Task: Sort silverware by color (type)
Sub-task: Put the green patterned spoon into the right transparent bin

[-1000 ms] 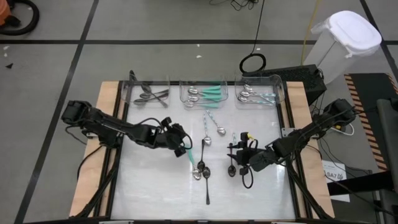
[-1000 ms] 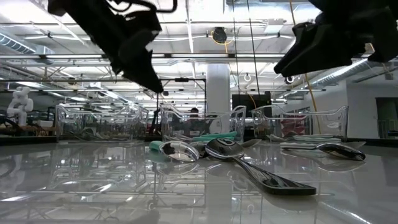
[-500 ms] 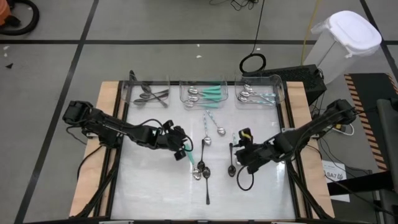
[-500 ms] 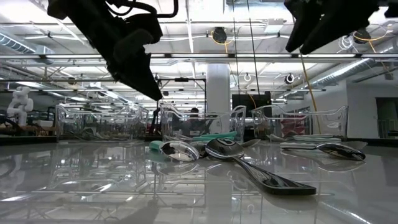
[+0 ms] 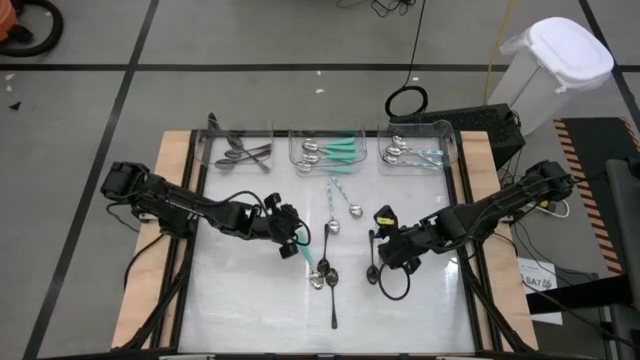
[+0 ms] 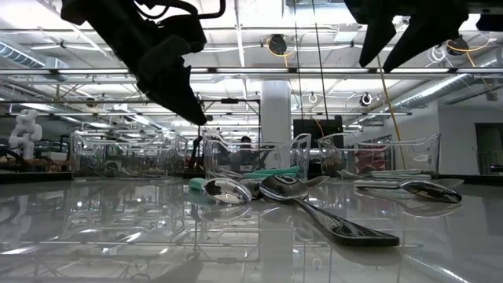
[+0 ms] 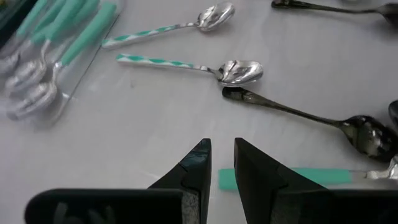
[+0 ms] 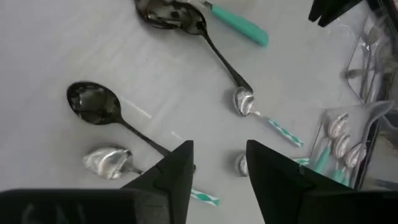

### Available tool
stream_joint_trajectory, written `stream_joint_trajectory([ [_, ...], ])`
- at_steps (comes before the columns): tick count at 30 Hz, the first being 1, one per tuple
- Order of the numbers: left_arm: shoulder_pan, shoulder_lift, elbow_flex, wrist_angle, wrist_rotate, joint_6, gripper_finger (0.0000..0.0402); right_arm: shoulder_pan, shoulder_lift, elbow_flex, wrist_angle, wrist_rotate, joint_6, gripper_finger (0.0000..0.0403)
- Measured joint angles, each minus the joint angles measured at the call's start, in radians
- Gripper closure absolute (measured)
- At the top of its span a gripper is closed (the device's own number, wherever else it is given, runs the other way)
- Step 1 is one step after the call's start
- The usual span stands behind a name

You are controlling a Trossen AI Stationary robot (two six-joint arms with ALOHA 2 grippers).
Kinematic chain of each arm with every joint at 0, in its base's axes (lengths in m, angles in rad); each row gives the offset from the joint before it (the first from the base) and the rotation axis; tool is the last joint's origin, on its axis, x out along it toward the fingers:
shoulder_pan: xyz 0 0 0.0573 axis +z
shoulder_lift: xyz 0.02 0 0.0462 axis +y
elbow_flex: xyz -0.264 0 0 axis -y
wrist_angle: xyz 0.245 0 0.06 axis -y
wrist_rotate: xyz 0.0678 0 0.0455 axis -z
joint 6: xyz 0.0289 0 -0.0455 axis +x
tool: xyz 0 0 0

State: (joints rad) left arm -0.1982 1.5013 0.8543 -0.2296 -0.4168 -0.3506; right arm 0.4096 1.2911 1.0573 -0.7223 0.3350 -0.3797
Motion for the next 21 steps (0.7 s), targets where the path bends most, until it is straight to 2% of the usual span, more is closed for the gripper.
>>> stream_joint_trajectory([
  [7,0.022,0.0,0.0,0.01,-0.001,0.117,0.033,-0.033,0.0,-0.001,-0.052,-0.01,-0.128,0.0268],
  [15,0.067,-0.001,0.0,0.051,-0.002,0.142,0.033,-0.103,0.019,-0.002,-0.082,-0.162,-0.234,0.0268],
  [21,0.095,-0.001,0.0,0.056,-0.002,0.147,0.033,-0.14,0.123,-0.002,-0.105,-0.218,-0.277,0.0268],
])
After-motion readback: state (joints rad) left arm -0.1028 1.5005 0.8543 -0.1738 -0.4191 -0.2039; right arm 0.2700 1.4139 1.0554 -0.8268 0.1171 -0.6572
